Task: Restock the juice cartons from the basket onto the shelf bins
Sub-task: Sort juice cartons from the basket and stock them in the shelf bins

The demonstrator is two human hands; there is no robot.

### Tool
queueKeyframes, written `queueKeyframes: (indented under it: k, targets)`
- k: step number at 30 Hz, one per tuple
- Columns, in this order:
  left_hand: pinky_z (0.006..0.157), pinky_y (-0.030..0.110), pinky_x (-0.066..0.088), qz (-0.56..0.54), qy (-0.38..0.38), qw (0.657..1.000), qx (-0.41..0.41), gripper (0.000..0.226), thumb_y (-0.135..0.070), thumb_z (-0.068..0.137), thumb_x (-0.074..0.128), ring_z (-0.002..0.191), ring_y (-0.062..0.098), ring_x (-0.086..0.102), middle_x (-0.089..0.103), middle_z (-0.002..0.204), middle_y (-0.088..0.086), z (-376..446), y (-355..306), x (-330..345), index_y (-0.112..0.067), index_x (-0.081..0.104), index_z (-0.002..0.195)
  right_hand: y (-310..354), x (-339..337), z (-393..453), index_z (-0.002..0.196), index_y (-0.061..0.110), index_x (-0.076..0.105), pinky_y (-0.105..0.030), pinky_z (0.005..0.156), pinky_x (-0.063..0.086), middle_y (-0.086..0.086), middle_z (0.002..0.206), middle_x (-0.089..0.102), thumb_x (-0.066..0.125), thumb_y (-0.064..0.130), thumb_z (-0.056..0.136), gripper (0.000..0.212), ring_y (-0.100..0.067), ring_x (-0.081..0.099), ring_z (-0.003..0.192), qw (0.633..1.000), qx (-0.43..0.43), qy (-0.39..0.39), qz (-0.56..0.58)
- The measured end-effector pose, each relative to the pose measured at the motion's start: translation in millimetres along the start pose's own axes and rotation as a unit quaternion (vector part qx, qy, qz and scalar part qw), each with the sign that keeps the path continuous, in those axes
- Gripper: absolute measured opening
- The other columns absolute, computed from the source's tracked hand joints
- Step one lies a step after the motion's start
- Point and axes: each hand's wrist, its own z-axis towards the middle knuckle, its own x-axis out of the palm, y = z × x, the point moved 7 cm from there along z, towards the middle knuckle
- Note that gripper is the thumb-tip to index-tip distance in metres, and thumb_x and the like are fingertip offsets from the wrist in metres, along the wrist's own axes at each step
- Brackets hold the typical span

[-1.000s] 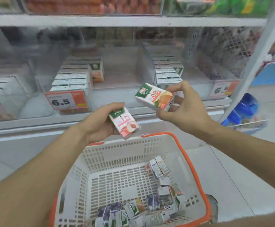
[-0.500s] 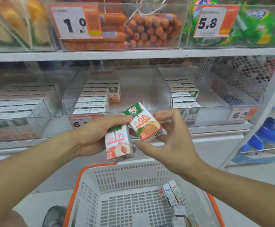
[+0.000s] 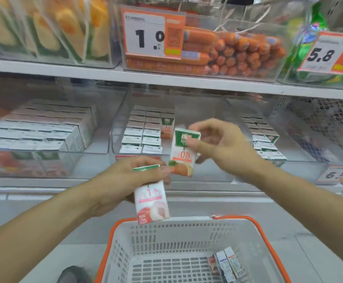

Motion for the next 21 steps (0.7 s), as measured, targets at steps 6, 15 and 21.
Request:
queueKeyframes:
  k: [6, 15, 21]
  targets:
    - [0.067, 0.032, 0.058, -0.039, -0.002, 0.999, -0.030, 0.032, -0.022, 0.080, 0.074, 0.091, 0.026, 0.071, 0.075, 0.104, 0.014, -4.6, 11.6, -11.0, -0.011, 0.067, 0.109, -24.3, 7.6, 121.7, 0.111, 0.017, 0.067, -0.027, 0.085, 0.054, -0.002, 0.105, 0.070, 0.081, 0.019, 0.079, 0.035, -0.016, 0.066, 0.093, 0.976, -0.024, -0.044, -0.211]
    - [0.065, 0.032, 0.056, -0.033, -0.010, 0.998, -0.047, 0.024, -0.021, 0.087, 0.072, 0.093, 0.026, 0.072, 0.076, 0.102, 0.010, 1.6, 23.2, -19.2, -0.019, 0.065, 0.110, -109.2, 47.3, 181.2, 0.113, 0.024, 0.065, -0.023, 0.089, 0.048, -0.011, 0.122, 0.062, 0.083, 0.022, 0.076, 0.041, -0.025, 0.064, 0.101, 0.951, 0.082, -0.040, -0.295]
    - [0.066, 0.030, 0.057, -0.022, -0.022, 0.999, -0.016, 0.023, -0.021, 0.090, 0.069, 0.084, 0.019, 0.071, 0.075, 0.105, 0.012, -6.0, 10.3, -30.3, -0.013, 0.064, 0.112, -61.2, 37.8, 140.2, 0.125, 0.014, 0.055, -0.022, 0.081, 0.043, -0.011, 0.119, 0.053, 0.074, 0.019, 0.084, 0.045, -0.022, 0.058, 0.095, 0.958, 0.036, -0.046, -0.279]
